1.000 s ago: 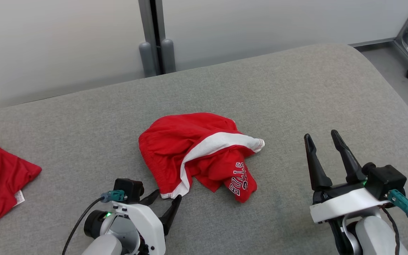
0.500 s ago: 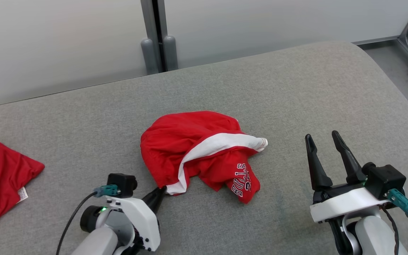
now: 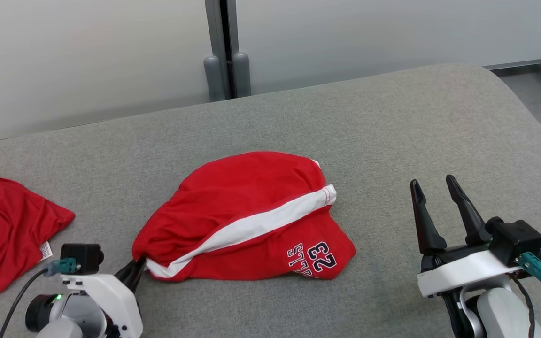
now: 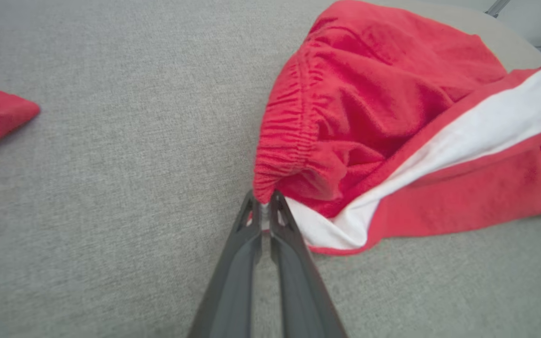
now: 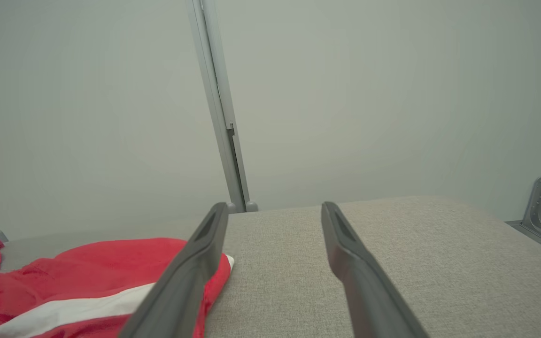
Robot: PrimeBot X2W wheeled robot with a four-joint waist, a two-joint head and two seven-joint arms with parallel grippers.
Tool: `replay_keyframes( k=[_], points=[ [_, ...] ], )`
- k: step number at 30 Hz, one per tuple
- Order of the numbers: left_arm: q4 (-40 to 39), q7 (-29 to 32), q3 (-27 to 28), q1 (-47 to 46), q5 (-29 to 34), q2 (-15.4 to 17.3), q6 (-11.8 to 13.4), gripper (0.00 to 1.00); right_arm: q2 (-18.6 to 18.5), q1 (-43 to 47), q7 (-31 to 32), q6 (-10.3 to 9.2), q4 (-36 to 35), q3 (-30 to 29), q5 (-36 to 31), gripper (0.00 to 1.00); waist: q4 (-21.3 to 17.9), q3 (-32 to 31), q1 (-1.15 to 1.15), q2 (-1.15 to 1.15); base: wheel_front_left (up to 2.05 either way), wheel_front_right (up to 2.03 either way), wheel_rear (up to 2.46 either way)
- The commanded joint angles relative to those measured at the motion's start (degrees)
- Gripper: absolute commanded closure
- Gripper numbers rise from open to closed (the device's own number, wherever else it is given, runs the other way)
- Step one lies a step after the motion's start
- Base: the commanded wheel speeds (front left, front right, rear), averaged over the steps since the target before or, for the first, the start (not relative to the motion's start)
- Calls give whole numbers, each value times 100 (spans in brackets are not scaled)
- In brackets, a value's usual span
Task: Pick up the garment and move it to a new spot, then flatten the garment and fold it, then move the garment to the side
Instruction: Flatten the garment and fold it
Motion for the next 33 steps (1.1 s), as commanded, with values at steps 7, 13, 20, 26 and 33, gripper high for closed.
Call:
replay_keyframes(
  k=[7, 13, 20, 26, 33],
  points=[
    [-51, -186, 44, 226, -71, -51, 57, 0, -72, 17, -32, 0, 19, 13, 5, 0, 79, 9, 0, 0, 0, 0, 0],
    [-269, -1142, 198, 258, 244, -21, 250, 0, -91, 75, -32, 0, 75, 43, 27, 0, 211, -152, 0, 0, 0, 0, 0],
    [-959, -2008, 552, 488, 621, 16, 781, 0, -117, 191, -23, 0, 49, 35, 52, 0, 342, -389, 0, 0, 0, 0, 0],
    [-1763, -2112, 813, 1023, 851, -35, 1235, 0, -199, 348, -20, 0, -75, -52, 101, 0, 444, -482, 0, 0, 0, 0, 0],
    [-2144, -2121, 784, 1502, 903, -82, 1319, 0, -204, 550, 49, 0, -146, -121, 189, 0, 544, -512, 0, 0, 0, 0, 0]
  ],
)
